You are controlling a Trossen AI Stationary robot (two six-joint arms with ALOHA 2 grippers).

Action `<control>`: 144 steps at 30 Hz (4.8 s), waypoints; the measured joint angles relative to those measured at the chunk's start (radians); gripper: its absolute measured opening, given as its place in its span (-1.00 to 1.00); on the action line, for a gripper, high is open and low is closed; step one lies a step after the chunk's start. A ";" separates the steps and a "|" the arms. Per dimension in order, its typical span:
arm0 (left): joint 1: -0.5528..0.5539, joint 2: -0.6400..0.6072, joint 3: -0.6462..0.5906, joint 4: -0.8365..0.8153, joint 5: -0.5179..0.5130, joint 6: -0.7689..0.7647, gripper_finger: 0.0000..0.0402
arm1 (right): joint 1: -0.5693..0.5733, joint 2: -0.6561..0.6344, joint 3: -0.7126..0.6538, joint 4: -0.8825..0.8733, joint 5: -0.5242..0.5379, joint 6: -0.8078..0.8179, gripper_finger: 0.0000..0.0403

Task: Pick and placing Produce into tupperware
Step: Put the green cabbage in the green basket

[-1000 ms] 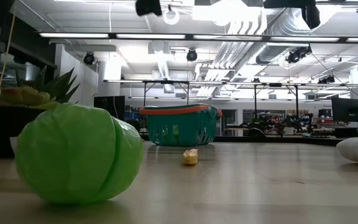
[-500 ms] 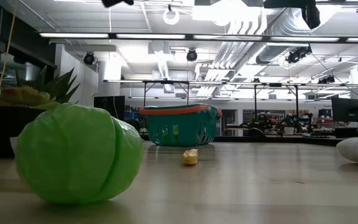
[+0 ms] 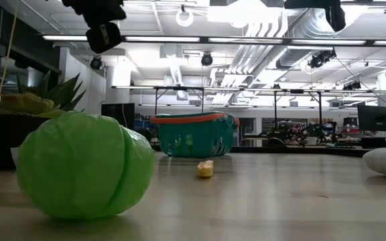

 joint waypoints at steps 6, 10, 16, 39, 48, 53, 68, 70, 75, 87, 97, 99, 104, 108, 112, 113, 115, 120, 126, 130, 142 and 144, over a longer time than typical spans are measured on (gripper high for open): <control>-0.133 0.026 -0.049 0.161 -0.006 -0.042 -1.00 | 0.000 0.000 0.000 -0.001 -0.020 -0.009 -1.00; -0.213 0.027 -0.049 0.185 -0.075 -0.097 -1.00 | 0.000 0.000 0.000 -0.013 -0.052 -0.011 -1.00; -0.358 0.027 -0.049 0.208 -0.270 -0.254 -1.00 | 0.000 0.000 0.000 -0.034 -0.126 -0.011 -1.00; -0.830 0.304 -0.048 0.418 -0.756 -0.848 -1.00 | 0.001 0.001 0.000 -0.053 -0.426 -0.037 -1.00; -0.897 0.432 0.023 0.432 -0.794 -0.916 -1.00 | 0.001 0.017 0.000 -0.055 -0.455 -0.038 -1.00; -0.929 0.488 0.112 0.322 -0.886 -0.883 -1.00 | 0.001 0.027 0.000 -0.053 -0.462 -0.037 -1.00; -0.953 0.685 0.377 -0.085 -0.965 -0.853 -1.00 | 0.001 0.085 0.000 -0.050 -0.469 -0.011 -1.00; -0.952 0.707 0.387 -0.088 -0.961 -0.834 -1.00 | 0.001 0.097 0.000 -0.040 -0.469 -0.011 -1.00; -0.950 0.719 0.384 -0.092 -0.917 -0.832 -1.00 | 0.001 0.122 0.000 -0.037 -0.472 -0.011 -1.00; -0.907 0.719 0.387 -0.059 -0.855 -0.391 -0.95 | 0.001 0.137 0.000 0.007 -0.472 -0.018 -1.00; -0.768 0.719 0.457 -0.059 -0.665 -0.106 -0.38 | 0.001 0.137 0.000 0.041 -0.486 -0.011 -1.00; -0.747 0.719 0.469 -0.059 -0.611 -0.050 -0.27 | 0.001 0.137 0.000 0.042 -0.486 -0.012 -1.00; -0.699 0.719 0.482 -0.065 -0.511 -0.001 0.01 | 0.001 0.137 0.000 0.042 -0.487 -0.012 -1.00; -0.671 0.719 0.482 -0.092 -0.463 0.001 0.22 | 0.001 0.137 0.000 0.045 -0.489 -0.012 -1.00; -0.659 0.719 0.482 -0.112 -0.459 0.042 0.35 | 0.001 0.137 0.000 0.045 -0.489 -0.013 -1.00; -0.654 0.719 0.482 -0.111 -0.459 0.059 0.38 | 0.001 0.137 0.000 0.045 -0.489 -0.016 -1.00; -0.652 0.719 0.482 -0.112 -0.452 0.079 0.41 | 0.001 0.137 0.000 0.045 -0.489 -0.020 -1.00; -0.623 0.719 0.482 -0.125 -0.413 0.079 0.52 | 0.001 0.137 0.000 0.045 -0.489 -0.023 -1.00; -0.588 0.719 0.482 -0.137 -0.404 0.106 0.68 | 0.001 0.137 0.000 0.045 -0.489 -0.019 -1.00; -0.591 0.732 0.483 -0.131 -0.398 0.162 0.72 | 0.001 0.137 0.000 0.045 -0.489 -0.019 -1.00; -0.591 0.818 0.486 -0.058 -0.353 0.199 0.73 | 0.001 0.137 0.000 0.043 -0.489 -0.011 -1.00; -0.591 0.824 0.479 -0.086 -0.337 0.201 0.73 | 0.001 0.136 0.000 0.045 -0.489 -0.011 -1.00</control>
